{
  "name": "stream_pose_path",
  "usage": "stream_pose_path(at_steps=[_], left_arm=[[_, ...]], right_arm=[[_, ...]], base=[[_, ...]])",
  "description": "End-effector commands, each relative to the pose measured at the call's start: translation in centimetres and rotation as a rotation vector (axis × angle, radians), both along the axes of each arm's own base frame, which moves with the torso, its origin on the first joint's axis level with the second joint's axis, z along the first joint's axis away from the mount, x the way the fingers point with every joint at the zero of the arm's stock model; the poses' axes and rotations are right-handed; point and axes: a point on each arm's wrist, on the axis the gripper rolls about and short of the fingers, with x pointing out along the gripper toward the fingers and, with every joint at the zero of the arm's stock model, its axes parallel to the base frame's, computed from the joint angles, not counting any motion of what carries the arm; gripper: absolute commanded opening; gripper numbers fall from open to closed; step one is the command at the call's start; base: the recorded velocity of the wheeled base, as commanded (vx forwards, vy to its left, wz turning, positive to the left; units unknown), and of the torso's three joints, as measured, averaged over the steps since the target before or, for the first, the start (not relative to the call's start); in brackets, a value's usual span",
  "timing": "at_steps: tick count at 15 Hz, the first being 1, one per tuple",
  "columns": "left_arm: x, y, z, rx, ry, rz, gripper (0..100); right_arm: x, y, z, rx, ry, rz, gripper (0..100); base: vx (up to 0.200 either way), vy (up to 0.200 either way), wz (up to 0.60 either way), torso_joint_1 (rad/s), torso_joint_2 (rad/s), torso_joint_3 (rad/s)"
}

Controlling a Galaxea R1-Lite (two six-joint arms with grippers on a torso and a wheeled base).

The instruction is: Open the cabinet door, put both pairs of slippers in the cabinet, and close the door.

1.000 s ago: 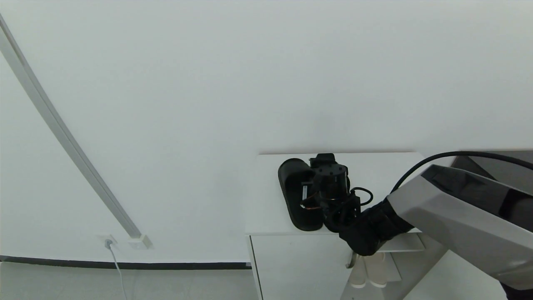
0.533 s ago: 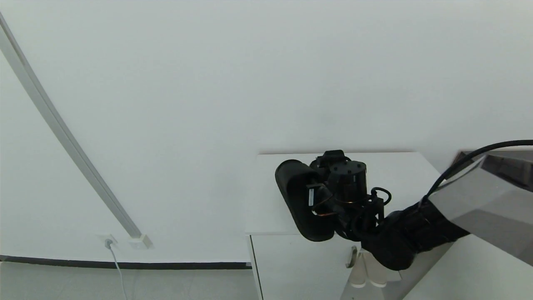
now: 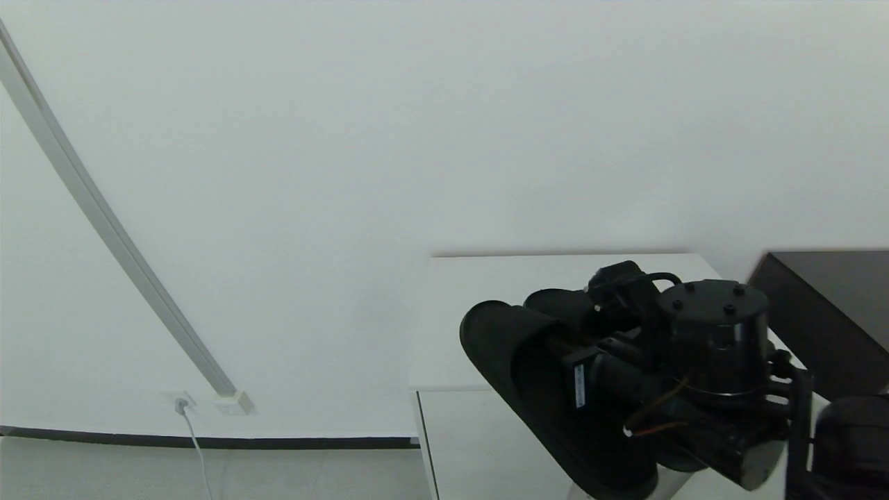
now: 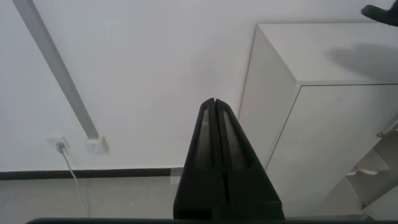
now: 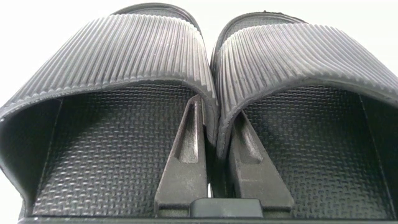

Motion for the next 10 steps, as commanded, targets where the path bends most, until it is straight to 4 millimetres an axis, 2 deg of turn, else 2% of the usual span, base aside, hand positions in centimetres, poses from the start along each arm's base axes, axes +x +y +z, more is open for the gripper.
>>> stream_pose_path(at_steps=[1, 10], left_arm=[[0.01, 0.0, 0.0, -0.001, 0.001, 0.001, 0], [0.01, 0.0, 0.0, -0.005, 0.0, 0.001, 0]], right_arm=[[-2.3, -1.78, 1.58, 0.035, -0.022, 0.036, 0], [-2.05, -1.52, 0.99, 0.016, -0.01, 0.031, 0]], base=[[0.0, 0.0, 0.0, 0.0, 0.0, 0.0], [0.0, 0.0, 0.0, 0.0, 0.0, 0.0]])
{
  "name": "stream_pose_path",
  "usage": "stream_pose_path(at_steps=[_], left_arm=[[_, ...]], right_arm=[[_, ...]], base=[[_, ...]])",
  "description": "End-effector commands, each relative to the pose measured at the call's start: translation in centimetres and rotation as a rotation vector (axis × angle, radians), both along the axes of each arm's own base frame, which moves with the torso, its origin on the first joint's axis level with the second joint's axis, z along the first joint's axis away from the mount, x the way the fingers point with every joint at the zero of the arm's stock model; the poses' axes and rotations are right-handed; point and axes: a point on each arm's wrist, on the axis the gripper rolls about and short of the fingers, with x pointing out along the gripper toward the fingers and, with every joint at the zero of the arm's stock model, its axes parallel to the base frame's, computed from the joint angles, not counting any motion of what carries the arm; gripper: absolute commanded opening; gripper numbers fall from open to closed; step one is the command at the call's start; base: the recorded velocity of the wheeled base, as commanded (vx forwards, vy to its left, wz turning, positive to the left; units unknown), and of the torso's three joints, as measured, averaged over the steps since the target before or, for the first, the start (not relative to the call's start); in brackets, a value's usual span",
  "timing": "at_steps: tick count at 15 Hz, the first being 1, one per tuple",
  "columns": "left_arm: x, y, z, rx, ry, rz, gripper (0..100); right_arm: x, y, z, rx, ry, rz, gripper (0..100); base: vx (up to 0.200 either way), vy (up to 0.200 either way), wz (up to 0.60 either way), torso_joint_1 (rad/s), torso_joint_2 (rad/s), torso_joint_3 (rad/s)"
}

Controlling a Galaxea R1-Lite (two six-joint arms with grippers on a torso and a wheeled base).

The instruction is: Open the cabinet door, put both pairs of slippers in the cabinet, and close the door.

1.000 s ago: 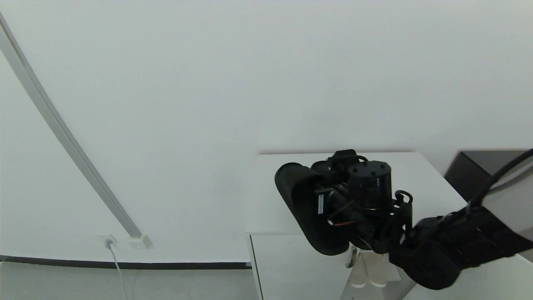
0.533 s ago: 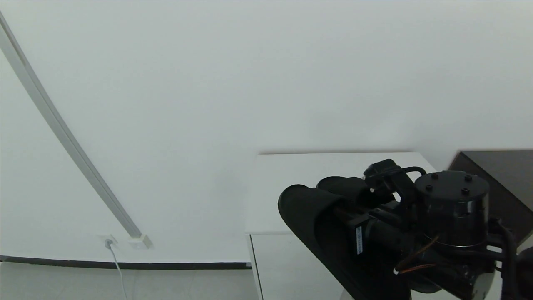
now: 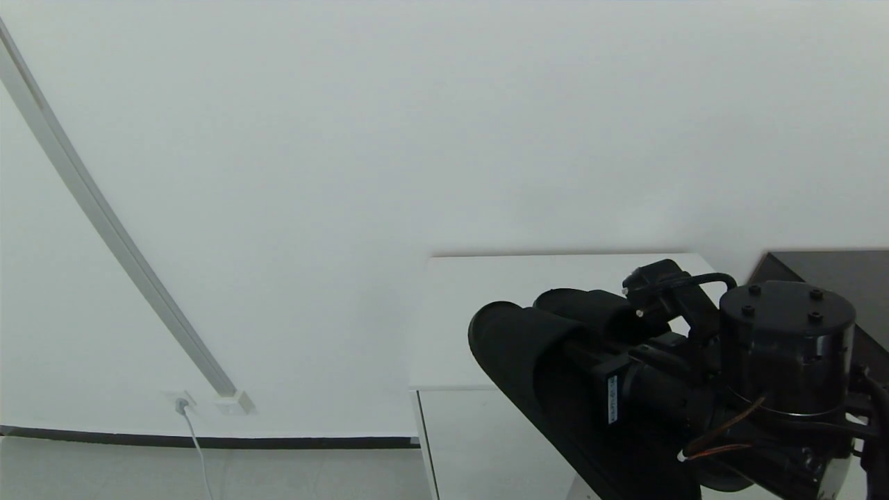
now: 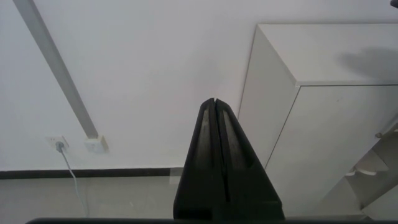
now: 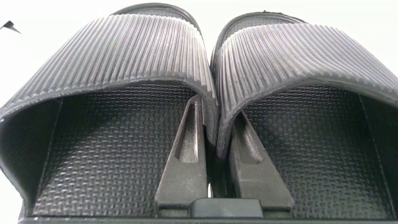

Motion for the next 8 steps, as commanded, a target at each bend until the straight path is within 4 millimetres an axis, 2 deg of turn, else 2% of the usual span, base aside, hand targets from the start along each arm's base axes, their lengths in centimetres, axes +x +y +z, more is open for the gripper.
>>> stream_pose_path(at_steps=[1, 2, 8], left_arm=[[0.01, 0.0, 0.0, -0.001, 0.001, 0.0, 0], [0.01, 0.0, 0.0, 0.001, 0.001, 0.0, 0], [0.01, 0.0, 0.0, -0.001, 0.001, -0.001, 0]], right_arm=[[0.14, 0.19, -0.32, -0.009, 0.007, 0.001, 0], [0.14, 0.19, -0.32, -0.009, 0.007, 0.001, 0], [0.15, 0.25, -0.4, -0.013, 0.008, 0.001, 0]], base=[[0.0, 0.0, 0.0, 0.0, 0.0, 0.0], [0.0, 0.0, 0.0, 0.0, 0.0, 0.0], [-0.2, 0.0, 0.0, 0.0, 0.0, 0.002]])
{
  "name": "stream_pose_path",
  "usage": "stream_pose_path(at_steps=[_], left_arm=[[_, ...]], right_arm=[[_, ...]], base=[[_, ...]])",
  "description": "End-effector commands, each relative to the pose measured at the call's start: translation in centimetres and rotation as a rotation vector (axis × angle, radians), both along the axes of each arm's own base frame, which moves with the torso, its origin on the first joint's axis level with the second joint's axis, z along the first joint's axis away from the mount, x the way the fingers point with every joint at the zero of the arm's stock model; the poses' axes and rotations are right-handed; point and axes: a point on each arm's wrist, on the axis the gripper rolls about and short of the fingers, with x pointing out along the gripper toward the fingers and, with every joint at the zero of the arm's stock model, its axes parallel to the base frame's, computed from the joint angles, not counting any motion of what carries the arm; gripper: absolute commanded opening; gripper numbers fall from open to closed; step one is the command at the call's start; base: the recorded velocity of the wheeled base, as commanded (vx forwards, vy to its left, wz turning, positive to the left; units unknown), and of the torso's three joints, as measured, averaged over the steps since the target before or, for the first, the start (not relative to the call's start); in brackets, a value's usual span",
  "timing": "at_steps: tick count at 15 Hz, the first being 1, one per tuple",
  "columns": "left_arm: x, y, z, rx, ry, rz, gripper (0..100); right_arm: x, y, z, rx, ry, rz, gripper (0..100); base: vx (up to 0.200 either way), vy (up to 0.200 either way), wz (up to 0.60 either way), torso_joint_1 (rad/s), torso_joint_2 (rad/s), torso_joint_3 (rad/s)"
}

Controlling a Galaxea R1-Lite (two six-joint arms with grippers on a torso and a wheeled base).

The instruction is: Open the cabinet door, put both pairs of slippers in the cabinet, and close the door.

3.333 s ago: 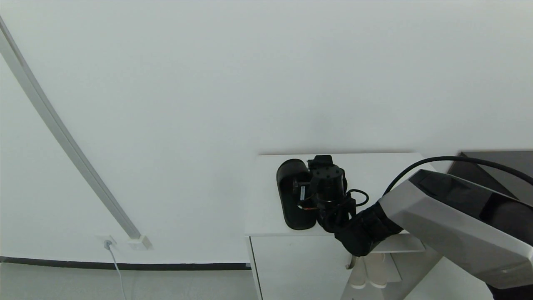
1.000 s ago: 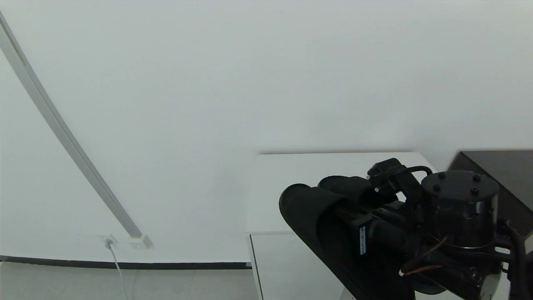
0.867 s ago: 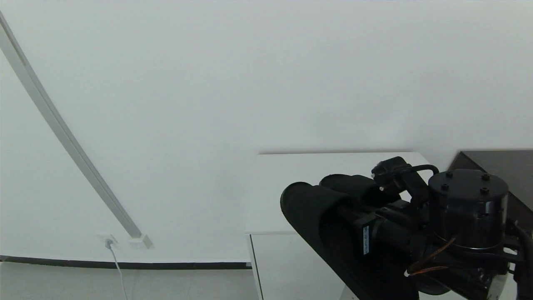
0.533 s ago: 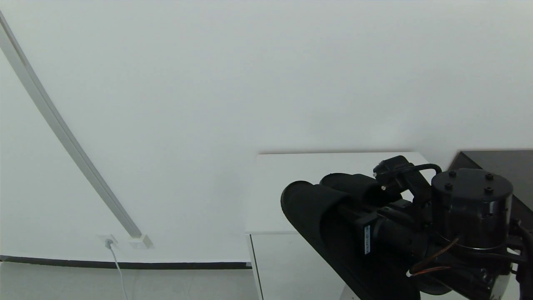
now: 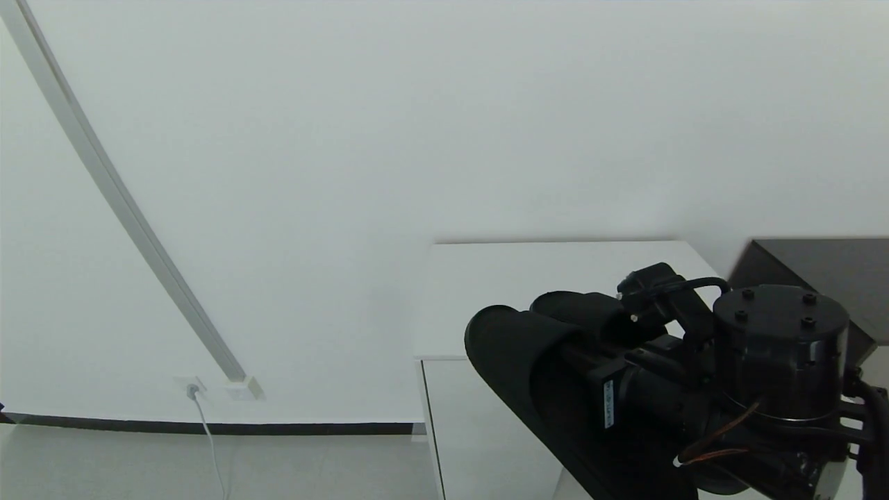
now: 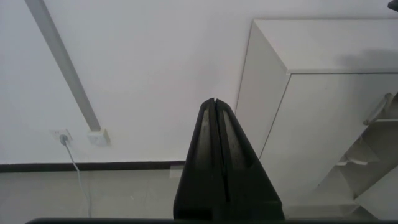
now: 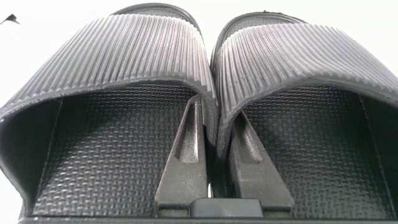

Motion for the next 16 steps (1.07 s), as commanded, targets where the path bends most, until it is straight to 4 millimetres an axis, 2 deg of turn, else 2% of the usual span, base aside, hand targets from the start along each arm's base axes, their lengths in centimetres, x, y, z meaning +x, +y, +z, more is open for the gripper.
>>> stream_pose_path(at_steps=[1, 3, 16], left_arm=[[0.01, 0.0, 0.0, 0.0, 0.001, 0.002, 0], [0.01, 0.0, 0.0, 0.001, 0.001, 0.003, 0], [0.01, 0.01, 0.0, -0.002, 0.001, 0.006, 0]], right_arm=[[0.09, 0.09, -0.2, -0.004, 0.005, -0.001, 0], [0.19, 0.21, -0.44, -0.012, 0.011, -0.003, 0], [-0.07, 0.13, -0.96, -0.032, 0.018, -0.002, 0]], base=[[-0.2, 0.0, 0.0, 0.002, 0.01, 0.007], [-0.2, 0.0, 0.0, -0.002, 0.0, 0.007], [0.0, 0.0, 0.0, 0.0, 0.0, 0.0]])
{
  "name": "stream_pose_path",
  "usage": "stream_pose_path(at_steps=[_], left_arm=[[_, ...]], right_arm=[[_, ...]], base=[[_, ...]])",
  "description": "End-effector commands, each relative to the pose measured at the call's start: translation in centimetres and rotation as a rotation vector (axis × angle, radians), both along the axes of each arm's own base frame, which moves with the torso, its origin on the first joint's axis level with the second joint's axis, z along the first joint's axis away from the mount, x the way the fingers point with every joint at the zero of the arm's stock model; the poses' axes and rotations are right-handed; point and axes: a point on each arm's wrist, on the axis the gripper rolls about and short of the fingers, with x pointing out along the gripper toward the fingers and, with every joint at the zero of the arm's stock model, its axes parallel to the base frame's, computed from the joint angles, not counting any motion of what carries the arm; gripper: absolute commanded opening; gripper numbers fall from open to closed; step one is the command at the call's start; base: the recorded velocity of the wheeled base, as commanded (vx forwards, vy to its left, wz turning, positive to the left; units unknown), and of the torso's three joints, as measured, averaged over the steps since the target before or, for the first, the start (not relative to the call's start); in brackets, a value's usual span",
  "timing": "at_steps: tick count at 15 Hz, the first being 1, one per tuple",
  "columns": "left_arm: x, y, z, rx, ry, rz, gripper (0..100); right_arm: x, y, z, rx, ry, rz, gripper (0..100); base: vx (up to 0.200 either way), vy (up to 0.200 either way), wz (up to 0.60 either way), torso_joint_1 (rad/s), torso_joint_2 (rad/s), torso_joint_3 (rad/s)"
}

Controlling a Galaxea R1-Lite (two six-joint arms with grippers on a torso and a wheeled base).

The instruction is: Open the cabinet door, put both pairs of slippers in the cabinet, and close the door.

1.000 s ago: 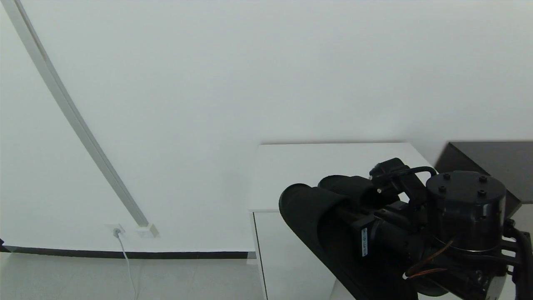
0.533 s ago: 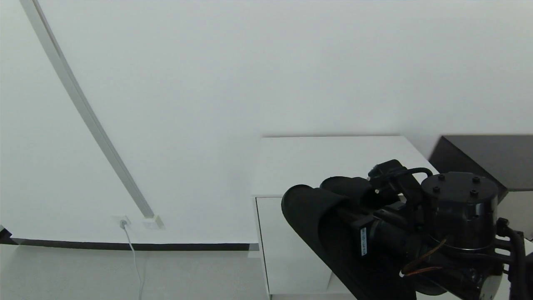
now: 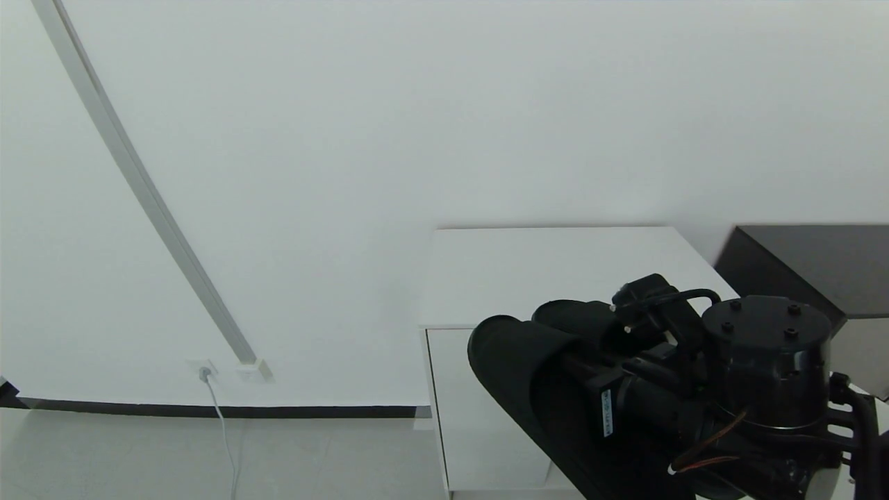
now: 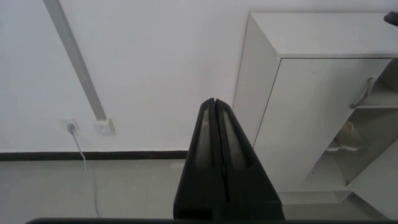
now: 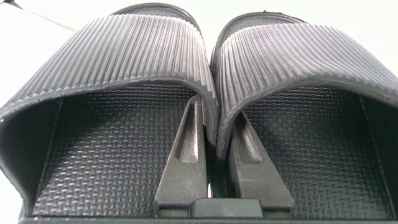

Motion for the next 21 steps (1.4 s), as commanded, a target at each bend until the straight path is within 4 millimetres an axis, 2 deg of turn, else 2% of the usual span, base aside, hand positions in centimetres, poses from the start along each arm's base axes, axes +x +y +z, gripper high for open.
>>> stream_pose_path(at_steps=[1, 3, 21], left_arm=[[0.01, 0.0, 0.0, 0.001, 0.001, 0.001, 0], [0.01, 0.0, 0.0, 0.001, 0.001, 0.001, 0], [0.01, 0.0, 0.0, 0.001, 0.001, 0.001, 0]], right_arm=[[0.01, 0.04, -0.09, -0.002, 0.002, -0.001, 0], [0.04, 0.08, -0.09, -0.002, 0.002, -0.001, 0], [-0.02, 0.01, -0.42, -0.014, 0.01, 0.0, 0]], base=[[0.0, 0.0, 0.0, 0.0, 0.0, 0.0], [0.0, 0.0, 0.0, 0.0, 0.0, 0.0], [0.0, -0.2, 0.0, 0.002, 0.0, 0.003]])
